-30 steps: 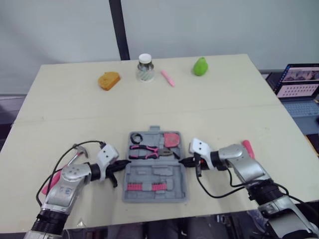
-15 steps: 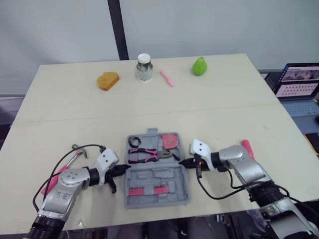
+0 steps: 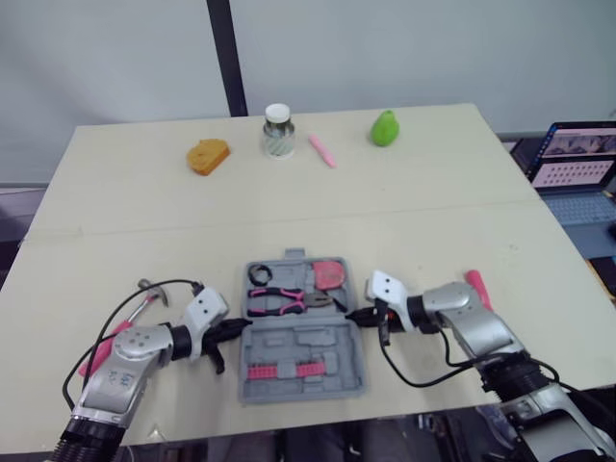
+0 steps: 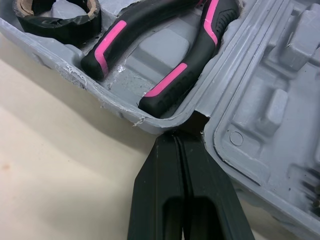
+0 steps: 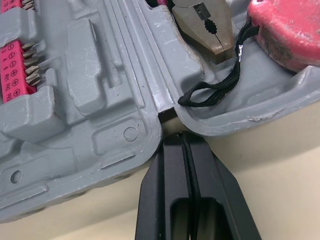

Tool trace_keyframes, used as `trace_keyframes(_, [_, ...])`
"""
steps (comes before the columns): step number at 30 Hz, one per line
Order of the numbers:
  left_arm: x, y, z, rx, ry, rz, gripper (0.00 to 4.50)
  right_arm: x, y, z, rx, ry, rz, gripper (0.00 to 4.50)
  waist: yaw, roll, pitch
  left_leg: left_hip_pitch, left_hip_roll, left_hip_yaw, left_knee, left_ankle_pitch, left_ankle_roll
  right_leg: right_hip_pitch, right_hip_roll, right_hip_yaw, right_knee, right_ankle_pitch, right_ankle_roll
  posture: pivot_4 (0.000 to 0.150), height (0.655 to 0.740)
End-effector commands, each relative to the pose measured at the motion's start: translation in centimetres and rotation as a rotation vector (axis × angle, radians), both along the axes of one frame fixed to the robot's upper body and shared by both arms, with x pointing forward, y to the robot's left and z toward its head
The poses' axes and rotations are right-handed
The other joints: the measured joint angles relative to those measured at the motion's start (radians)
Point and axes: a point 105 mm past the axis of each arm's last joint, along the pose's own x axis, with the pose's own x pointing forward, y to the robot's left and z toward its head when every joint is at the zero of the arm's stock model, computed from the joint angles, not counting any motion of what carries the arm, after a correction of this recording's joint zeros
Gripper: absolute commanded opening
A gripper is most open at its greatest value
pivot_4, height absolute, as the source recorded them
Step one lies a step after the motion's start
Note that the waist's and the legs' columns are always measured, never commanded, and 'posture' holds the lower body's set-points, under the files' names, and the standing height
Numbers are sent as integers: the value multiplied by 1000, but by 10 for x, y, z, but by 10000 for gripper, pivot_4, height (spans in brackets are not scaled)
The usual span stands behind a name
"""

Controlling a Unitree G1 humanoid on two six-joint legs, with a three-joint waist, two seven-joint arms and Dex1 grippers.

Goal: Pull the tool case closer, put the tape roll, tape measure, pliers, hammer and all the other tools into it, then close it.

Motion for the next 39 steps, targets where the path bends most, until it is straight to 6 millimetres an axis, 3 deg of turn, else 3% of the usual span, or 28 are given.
trace_keyframes(1, [-3,-4,4,-14,-4,-18,487,-3,5,6,19,-13,30,100,0,0,0,0,0,0,0,0,0,0,0,0,0,0,0,1500,7400])
trace_keyframes(22, [-6,-4,4,-13,10,-17,487,-4,5,4,17,-11,29,100,0,0,0,0,0,0,0,0,0,0,0,0,0,0,0,1500,7400])
trace_keyframes(39, [-3,16,9,4,-7,41,487,0,-14,6,2,-17,-12,100,0,0,0,0,0,0,0,0,0,0,0,0,0,0,0,1500,7400])
